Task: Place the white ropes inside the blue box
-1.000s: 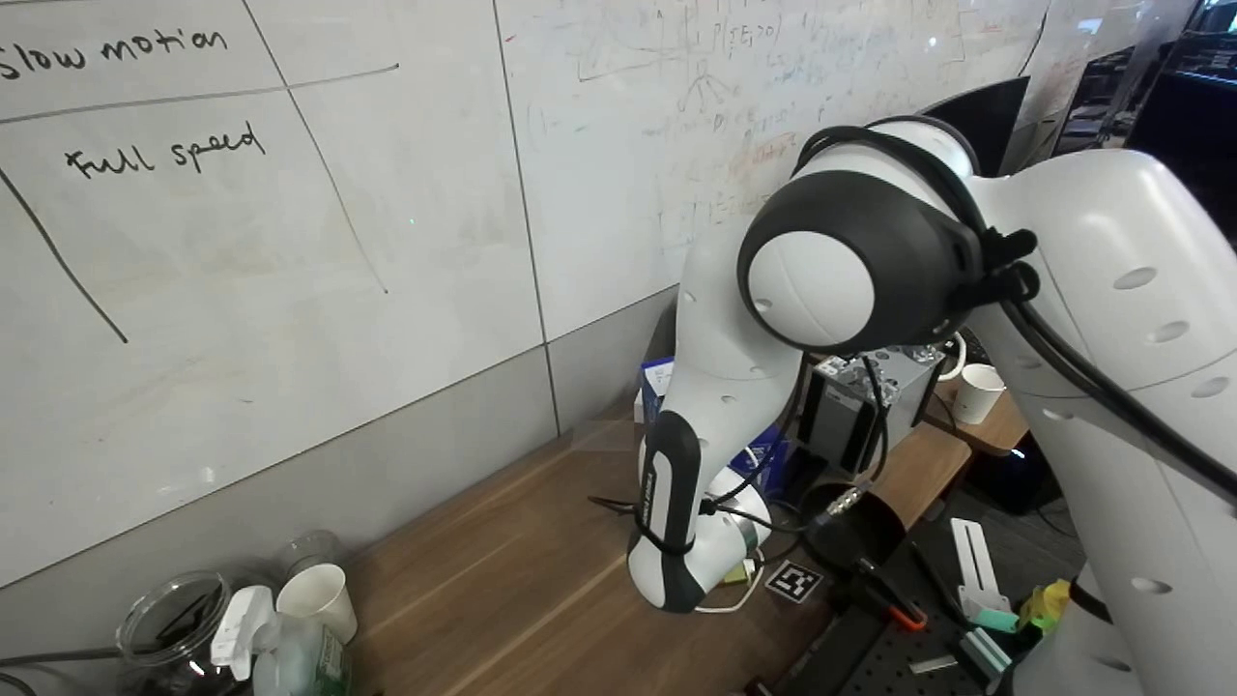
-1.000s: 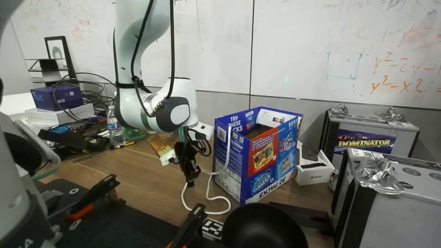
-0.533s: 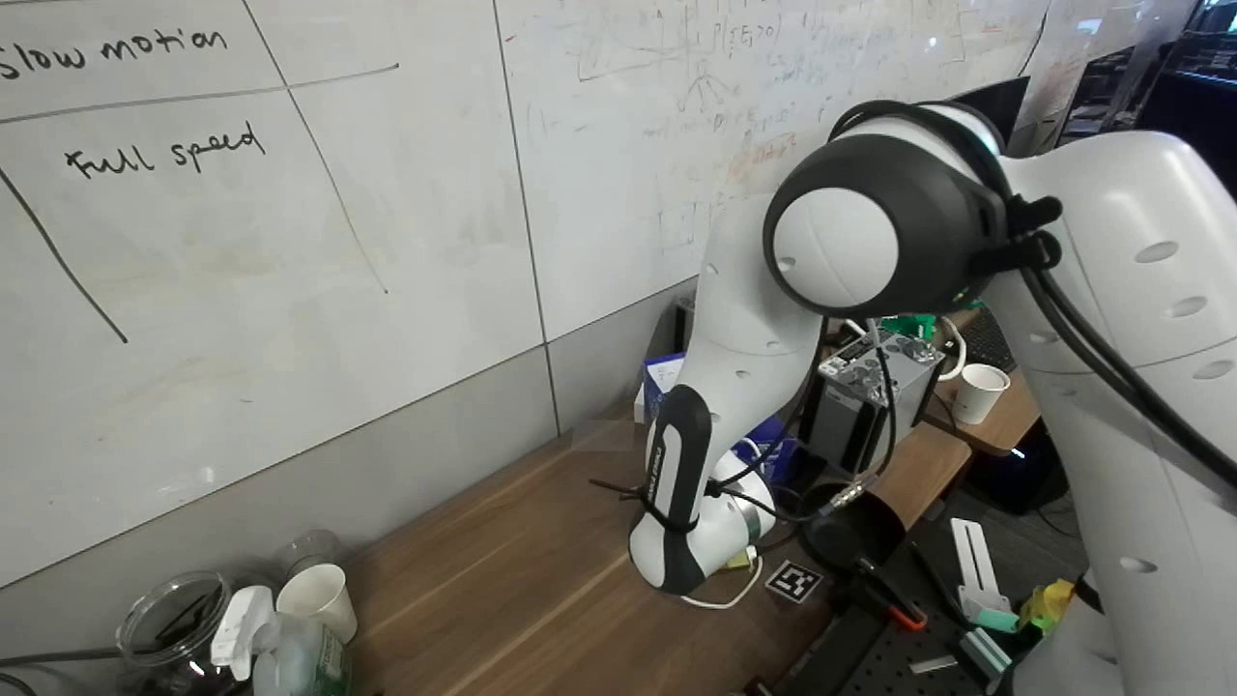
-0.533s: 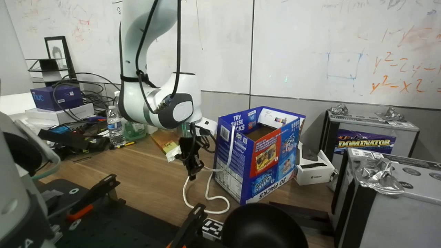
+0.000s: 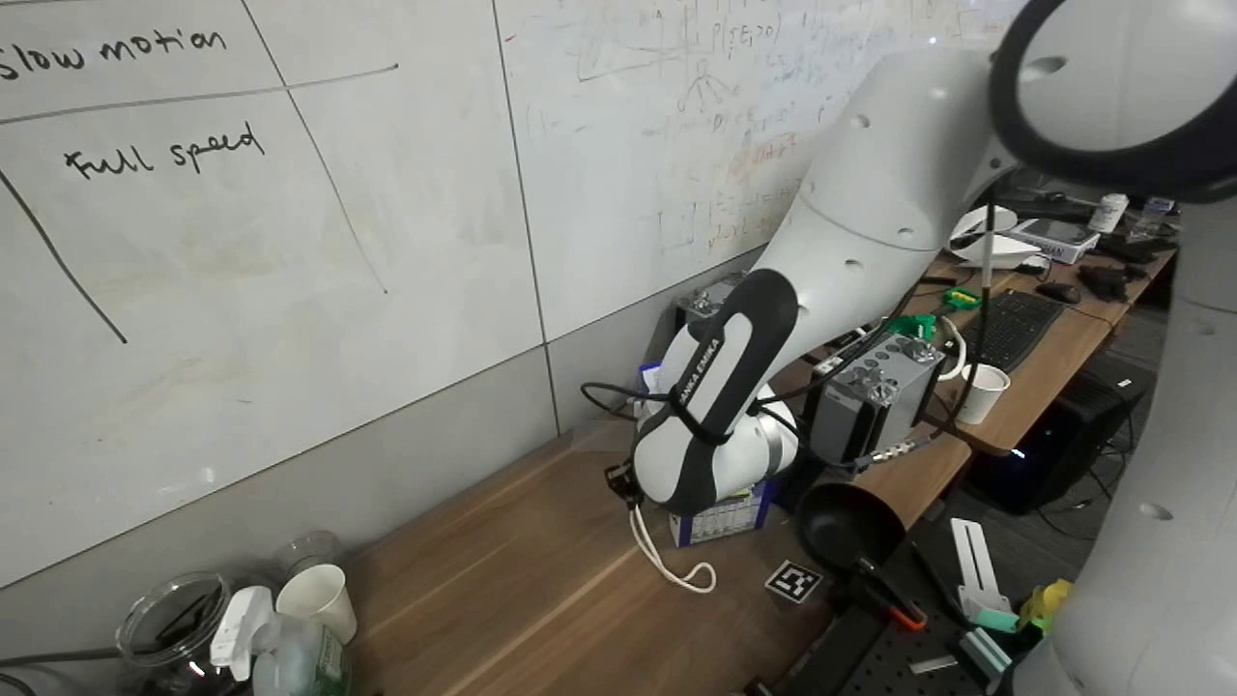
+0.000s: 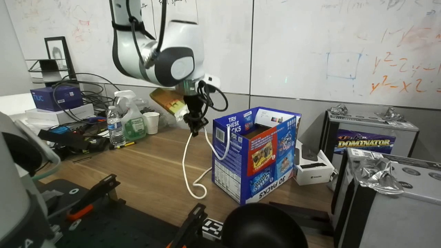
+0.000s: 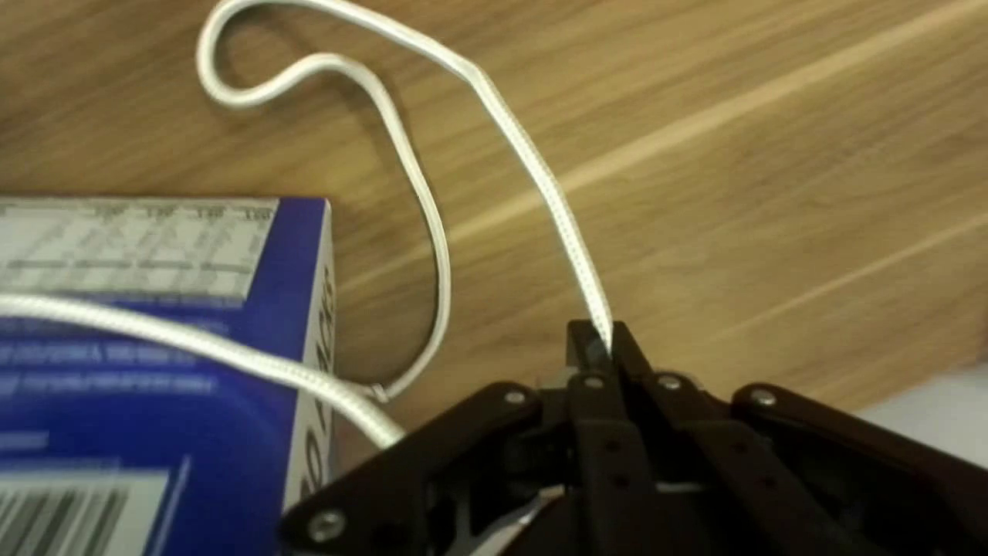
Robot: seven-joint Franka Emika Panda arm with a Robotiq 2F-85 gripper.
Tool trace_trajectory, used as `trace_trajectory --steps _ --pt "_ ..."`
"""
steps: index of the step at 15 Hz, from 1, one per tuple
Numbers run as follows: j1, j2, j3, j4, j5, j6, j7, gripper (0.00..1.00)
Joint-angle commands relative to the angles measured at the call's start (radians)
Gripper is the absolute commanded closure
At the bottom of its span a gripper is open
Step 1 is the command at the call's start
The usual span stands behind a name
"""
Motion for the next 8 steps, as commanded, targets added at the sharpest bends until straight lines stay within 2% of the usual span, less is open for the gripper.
trace_trajectory --steps 1,3,6,7,8 --pt "-0.190 -0.210 0.222 -0.036 0.030 -0.099 -0.034 0.99" --pt "-0.224 -0.305 0.280 -0.012 0.074 -0.177 -0.037 0.99" --pt "-0.208 -0.484 0.277 0.003 0.114 -0.291 -0.004 0.99" --pt "-0.026 -0.532 0.082 0.007 0.065 -0.317 0.048 0.99" --pt "-0.185 -0.595 0.229 0.008 0.056 -0.351 0.071 0.99"
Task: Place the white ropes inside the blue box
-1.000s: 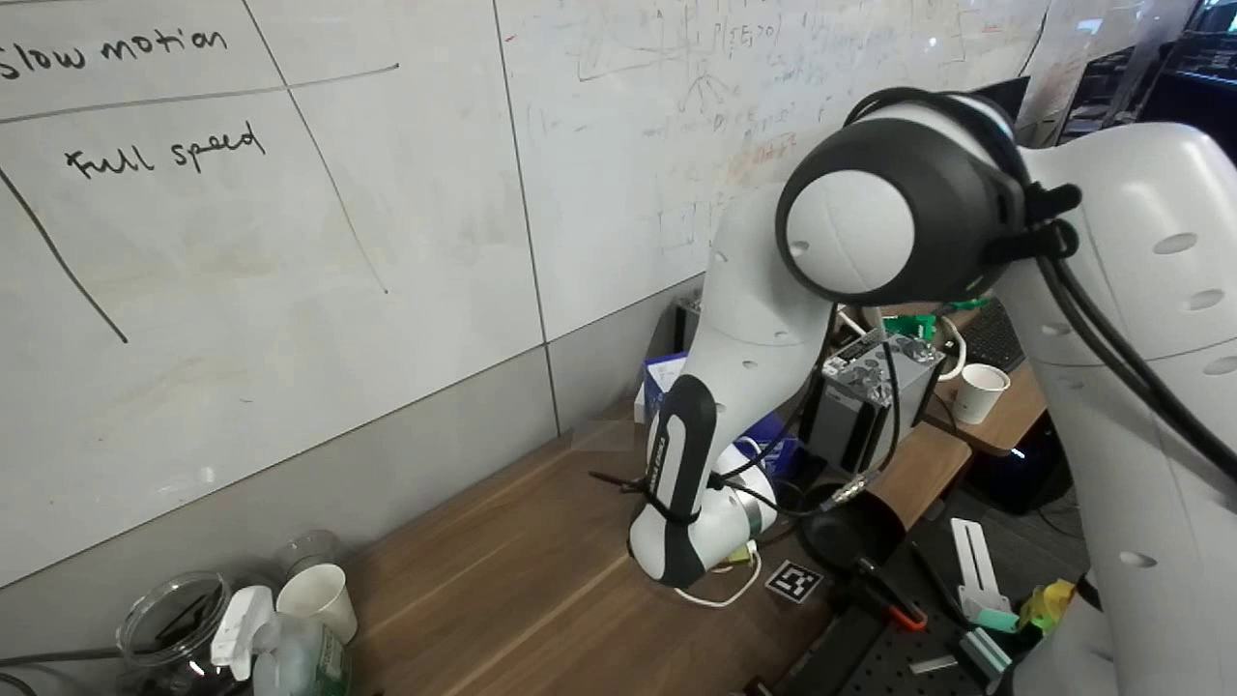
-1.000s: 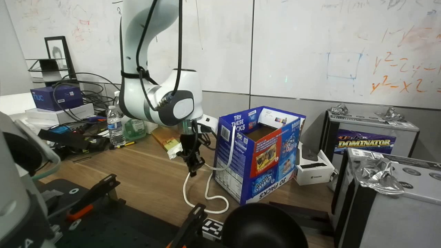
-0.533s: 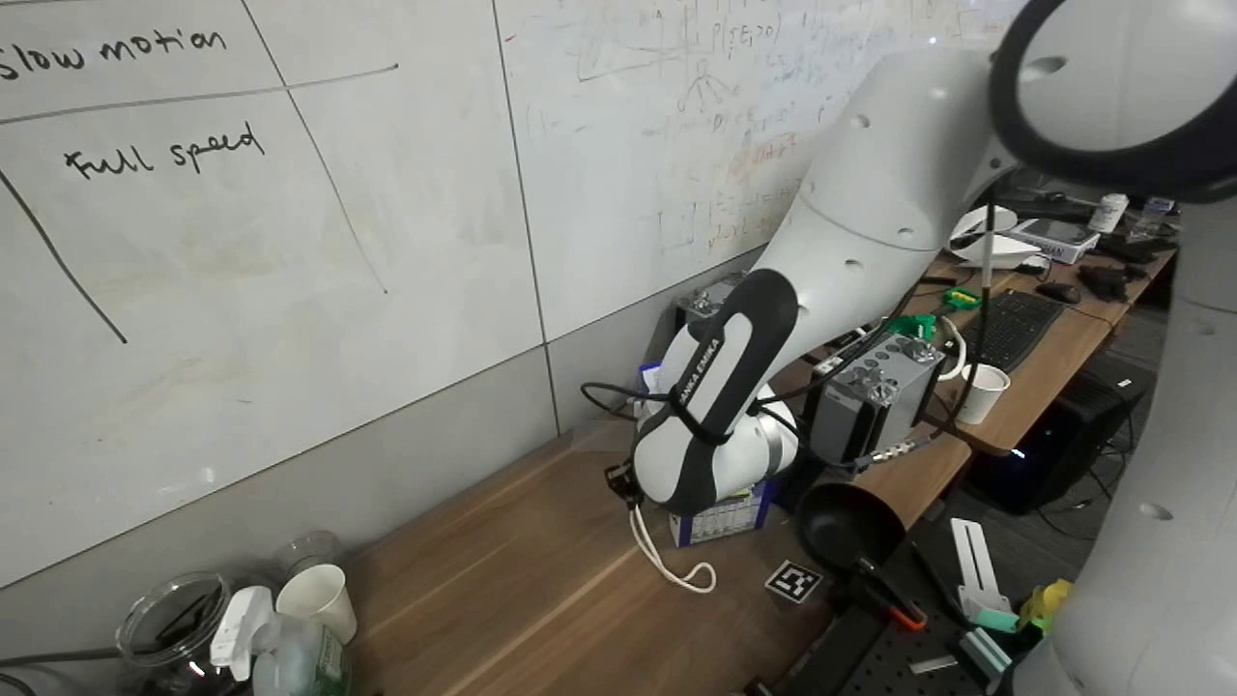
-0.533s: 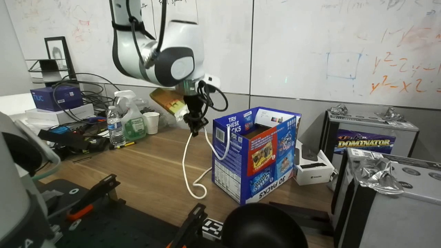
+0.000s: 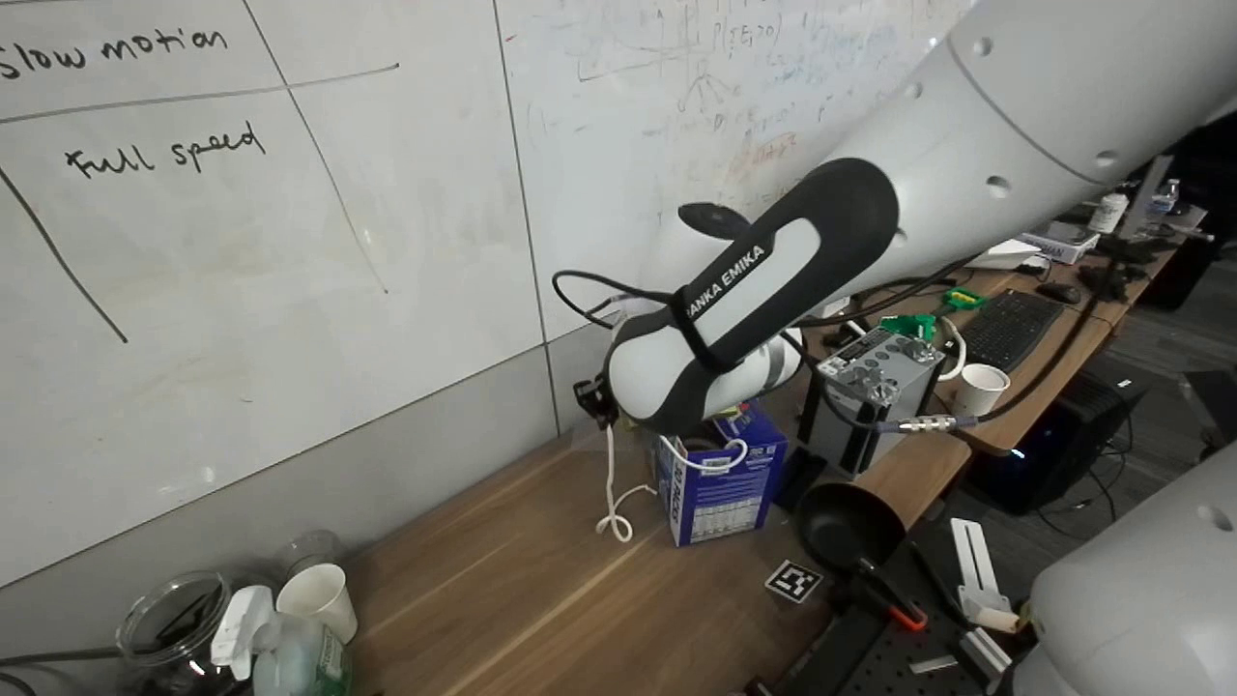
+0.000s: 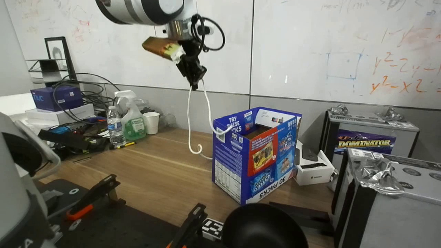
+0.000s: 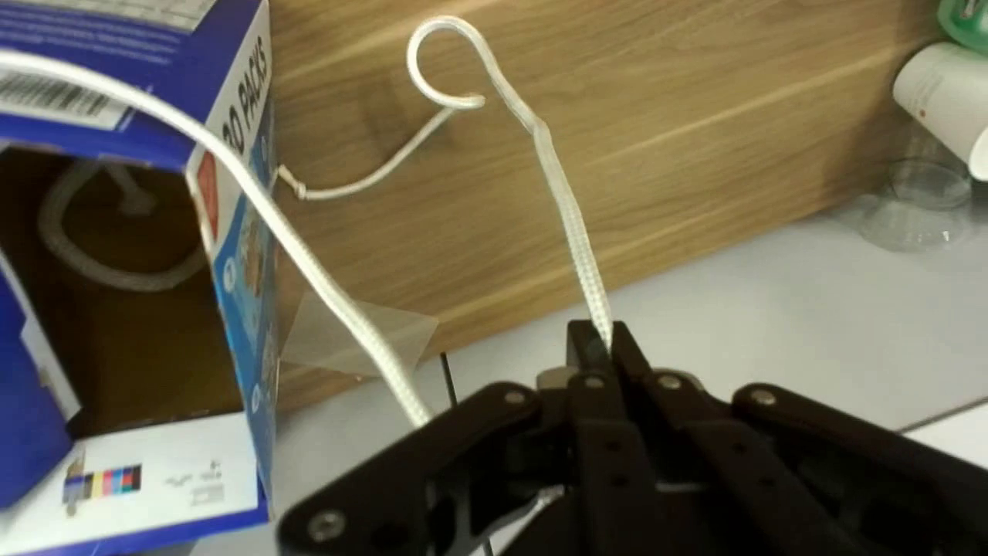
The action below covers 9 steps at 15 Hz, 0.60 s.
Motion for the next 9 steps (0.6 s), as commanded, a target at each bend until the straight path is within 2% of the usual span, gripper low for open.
trace_trajectory --steps 1,3,4,9 --pt "0.002 -0.256 -0.029 -0.009 -0.047 -0.129 0.115 0.98" --pt "-0.043 -0.378 -0.013 0.012 -0.092 -0.208 0.202 0.98" --pt "0.032 -0.419 -0.113 0.020 -0.202 -0.244 0.303 0.98" --pt "-0.011 -0.622 -0.146 0.165 -0.440 -0.547 0.564 0.98"
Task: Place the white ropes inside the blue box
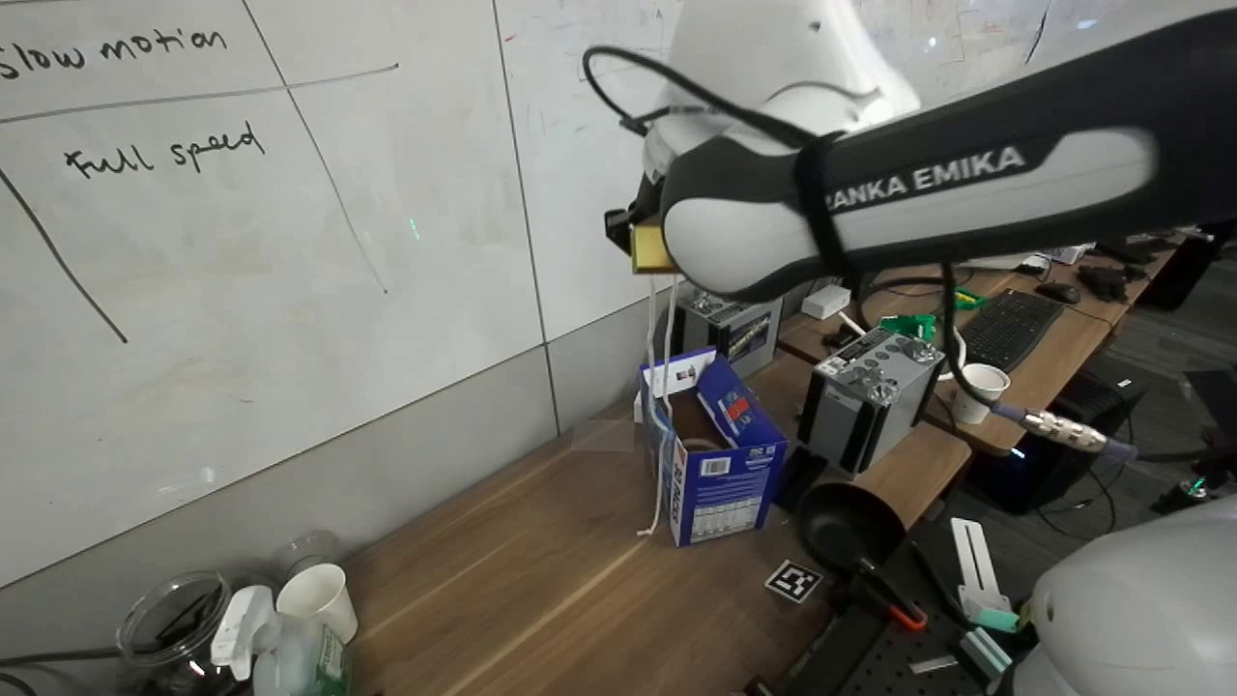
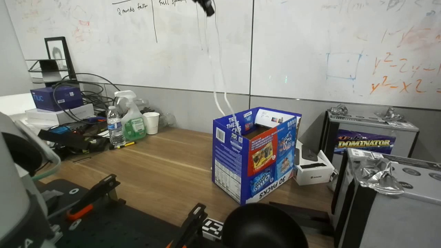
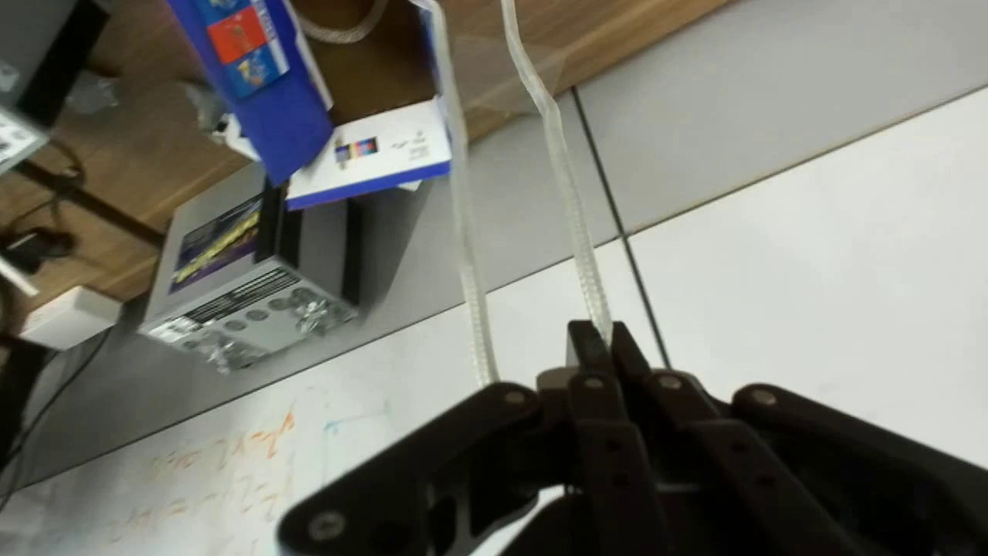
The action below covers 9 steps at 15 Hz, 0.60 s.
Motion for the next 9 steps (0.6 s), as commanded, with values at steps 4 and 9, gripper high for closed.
trace_trajectory --steps 4,9 --pt "-0.039 -0.161 -0.023 0.197 -0.285 -0.350 0.307 0.98" --pt "-0.048 -0.103 -0.014 0.345 -0.475 -0.529 0.471 0.99"
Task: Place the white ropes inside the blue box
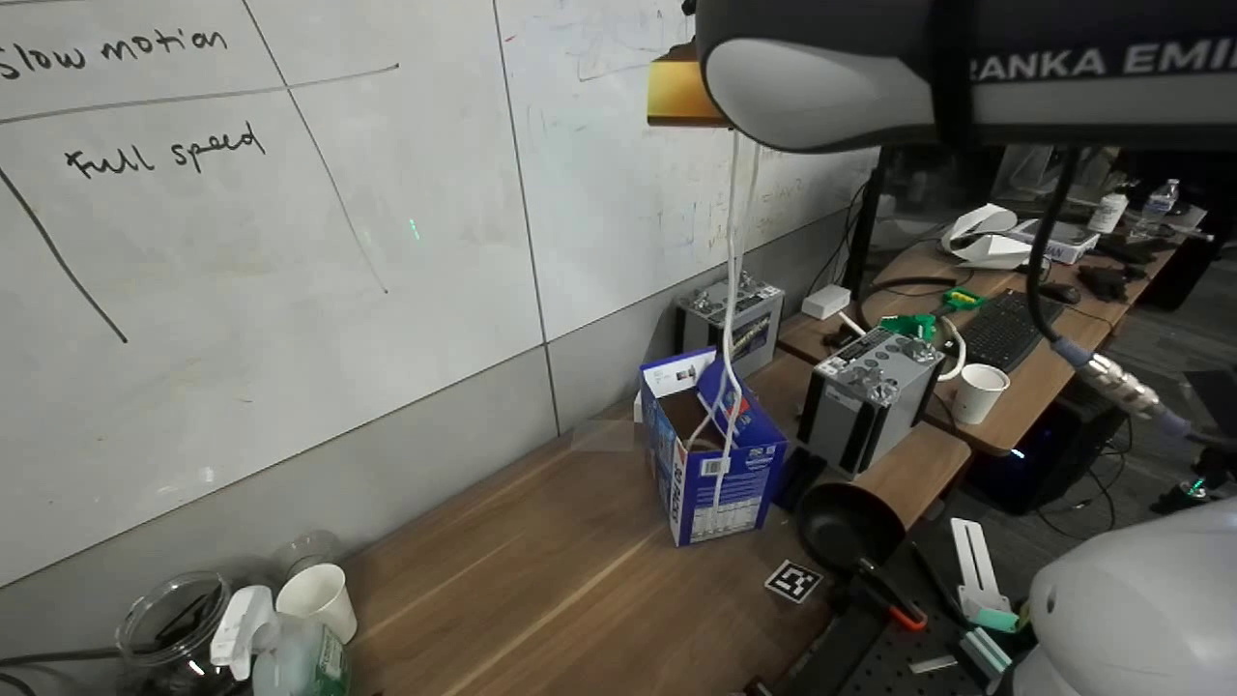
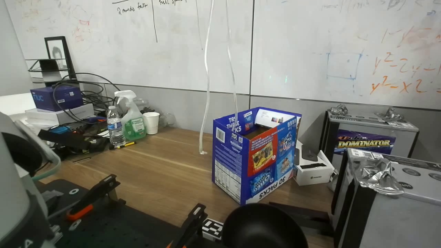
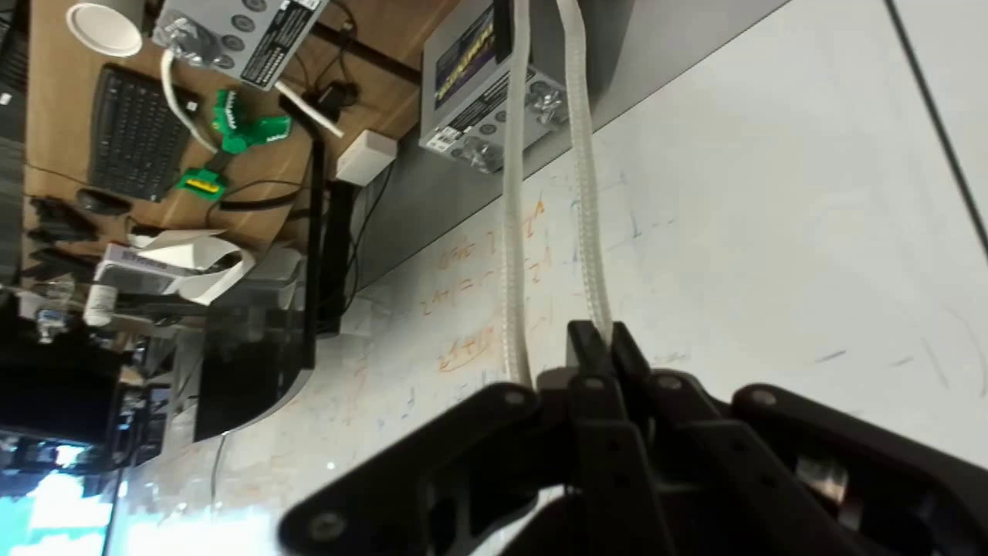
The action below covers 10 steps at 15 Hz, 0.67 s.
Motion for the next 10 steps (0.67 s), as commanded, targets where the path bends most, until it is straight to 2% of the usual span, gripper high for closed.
trace_trajectory --steps 1,7,10 --pt "-0.020 0.077 0.023 0.129 -0.139 -0.117 0.124 0.98" --pt "0.035 0.289 -0.005 0.324 -0.371 -0.275 0.237 0.98" --pt "0.104 0.405 -0.048 0.442 -0.468 -0.382 0.241 0.99"
